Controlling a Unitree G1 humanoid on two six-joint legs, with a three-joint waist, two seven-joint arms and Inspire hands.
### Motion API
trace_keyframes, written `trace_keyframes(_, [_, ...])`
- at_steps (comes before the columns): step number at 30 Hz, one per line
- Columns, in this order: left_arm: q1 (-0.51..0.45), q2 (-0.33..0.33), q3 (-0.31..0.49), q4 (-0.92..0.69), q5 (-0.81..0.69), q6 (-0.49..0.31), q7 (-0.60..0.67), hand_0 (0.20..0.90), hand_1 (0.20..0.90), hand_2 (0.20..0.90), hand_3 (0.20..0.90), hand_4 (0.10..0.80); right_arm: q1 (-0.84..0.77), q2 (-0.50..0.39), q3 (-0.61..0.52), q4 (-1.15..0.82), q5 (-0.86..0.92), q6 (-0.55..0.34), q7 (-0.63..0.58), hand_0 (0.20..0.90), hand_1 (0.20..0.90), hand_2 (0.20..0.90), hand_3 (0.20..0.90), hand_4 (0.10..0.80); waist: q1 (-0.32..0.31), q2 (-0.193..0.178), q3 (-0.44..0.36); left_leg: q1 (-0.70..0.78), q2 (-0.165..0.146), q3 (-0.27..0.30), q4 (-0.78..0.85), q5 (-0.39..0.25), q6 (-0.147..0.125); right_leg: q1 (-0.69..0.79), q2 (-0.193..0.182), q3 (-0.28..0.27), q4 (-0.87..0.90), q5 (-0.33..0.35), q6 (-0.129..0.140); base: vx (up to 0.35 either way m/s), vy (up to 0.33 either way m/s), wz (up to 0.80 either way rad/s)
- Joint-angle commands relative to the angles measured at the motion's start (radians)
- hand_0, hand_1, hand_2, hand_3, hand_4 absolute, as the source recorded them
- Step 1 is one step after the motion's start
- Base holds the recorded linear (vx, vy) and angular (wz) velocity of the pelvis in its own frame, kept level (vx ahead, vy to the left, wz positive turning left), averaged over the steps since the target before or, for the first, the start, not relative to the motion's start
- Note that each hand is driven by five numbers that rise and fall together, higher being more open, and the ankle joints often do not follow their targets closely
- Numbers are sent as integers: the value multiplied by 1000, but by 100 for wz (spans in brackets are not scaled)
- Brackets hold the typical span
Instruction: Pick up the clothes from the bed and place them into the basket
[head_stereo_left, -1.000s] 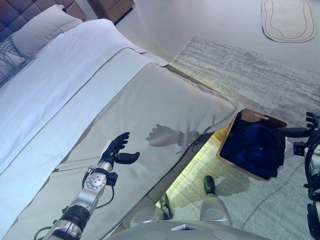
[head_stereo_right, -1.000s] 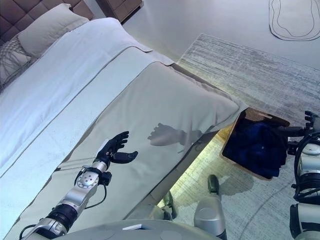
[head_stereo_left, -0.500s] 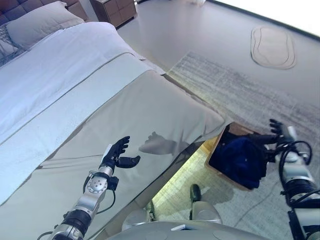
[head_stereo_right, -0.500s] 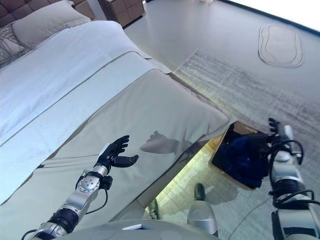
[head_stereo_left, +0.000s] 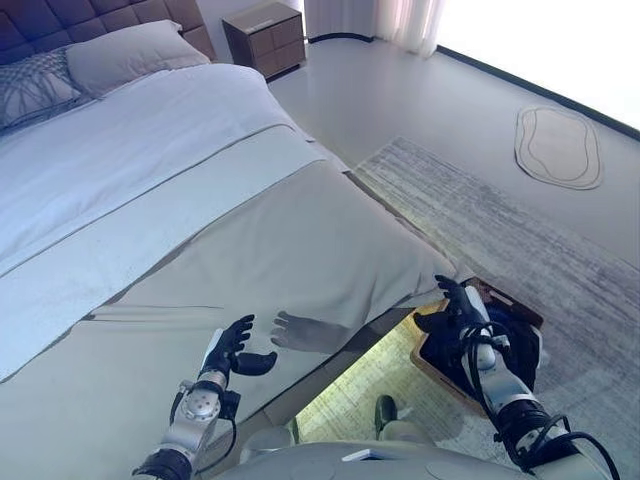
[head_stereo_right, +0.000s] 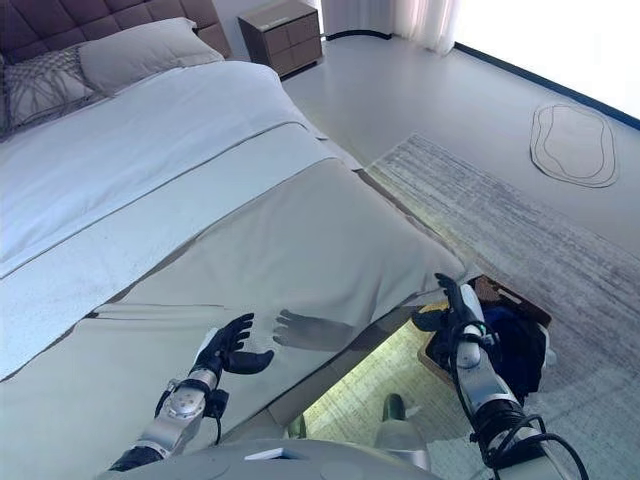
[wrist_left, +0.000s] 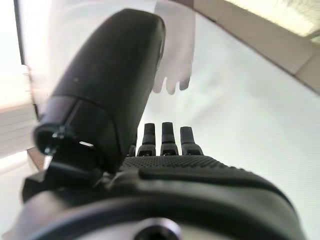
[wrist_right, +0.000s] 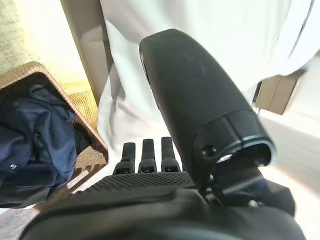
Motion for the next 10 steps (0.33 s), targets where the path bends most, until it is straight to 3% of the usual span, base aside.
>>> trace_keyframes(1, [-78,22,35,37,29,-41,17,900,900,900,900,800,-62,-14,16,-69,-68,-92,-17,900,900,900,900,800,4,-34,-52,-43,-18,-36,58,-83,-16,25,0,-42,96,-149,-11,-27,17,4])
trace_keyframes(10, [-81,31,45,25,52,-84,19,900,900,900,900,800,-31,17,35,-47,-40,-71,-26,900,900,900,900,800,40,-44,-40,-49,-36,-82,52,-83,-6,41,-11,-70,95,-148,-4,-16,-7,11])
